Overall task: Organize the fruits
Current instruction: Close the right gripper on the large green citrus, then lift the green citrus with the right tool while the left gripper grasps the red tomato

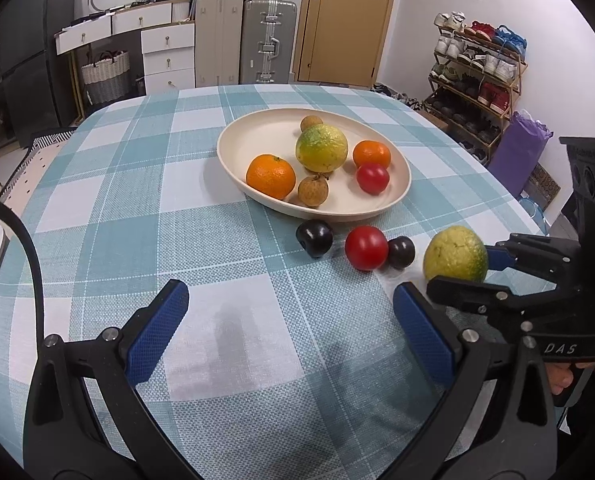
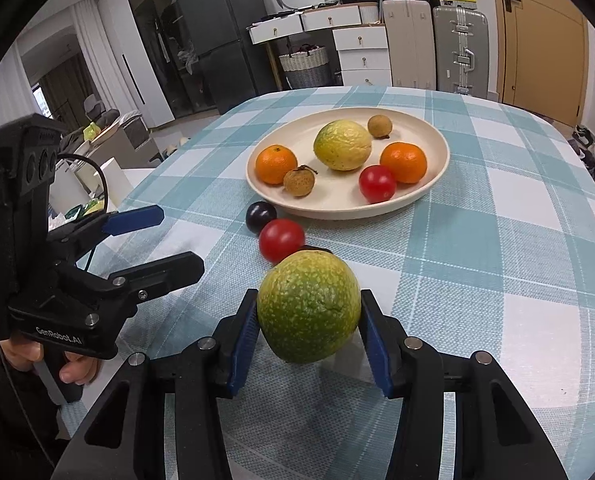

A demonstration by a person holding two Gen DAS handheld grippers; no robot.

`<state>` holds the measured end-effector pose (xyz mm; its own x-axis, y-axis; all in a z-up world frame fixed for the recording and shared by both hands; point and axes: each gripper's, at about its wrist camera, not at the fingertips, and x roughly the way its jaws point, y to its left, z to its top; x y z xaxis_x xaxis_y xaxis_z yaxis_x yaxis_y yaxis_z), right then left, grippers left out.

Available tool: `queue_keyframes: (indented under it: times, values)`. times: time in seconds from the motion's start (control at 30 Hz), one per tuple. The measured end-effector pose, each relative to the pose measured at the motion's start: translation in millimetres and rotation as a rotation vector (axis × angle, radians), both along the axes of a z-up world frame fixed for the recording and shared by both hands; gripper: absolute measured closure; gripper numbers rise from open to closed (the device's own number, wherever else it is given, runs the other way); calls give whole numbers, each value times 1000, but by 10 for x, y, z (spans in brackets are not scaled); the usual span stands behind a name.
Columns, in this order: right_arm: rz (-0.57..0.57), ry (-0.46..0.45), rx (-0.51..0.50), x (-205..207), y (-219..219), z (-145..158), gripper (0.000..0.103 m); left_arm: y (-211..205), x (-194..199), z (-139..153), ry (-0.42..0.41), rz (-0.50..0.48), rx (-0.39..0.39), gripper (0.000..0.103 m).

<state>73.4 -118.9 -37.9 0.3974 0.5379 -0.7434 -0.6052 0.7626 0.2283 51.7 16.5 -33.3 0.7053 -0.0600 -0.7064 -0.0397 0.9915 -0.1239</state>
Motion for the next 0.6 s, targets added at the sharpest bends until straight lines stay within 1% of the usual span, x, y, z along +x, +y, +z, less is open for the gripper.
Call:
queue_keyframes:
  times: [0.2,0.37,0.47,0.57,0.6]
  values:
    - [-23,-12,10,39,-143,31,54,-59,71,-12,16,14,0,1]
    - [-62,-32,16,31,-293,69,54,-143,158,-13,22,-10,-8,1]
    - [-96,-22,38,29,-425,76,54,-189,211,-19,27,-23,-20,2]
    - [-103,-26,42,30,-499,84,54,-231,260,-26,32,-28,-17,12]
    - [-105,-26,43,29,-517,82,54,-239,274,-30,35,-29,-23,20]
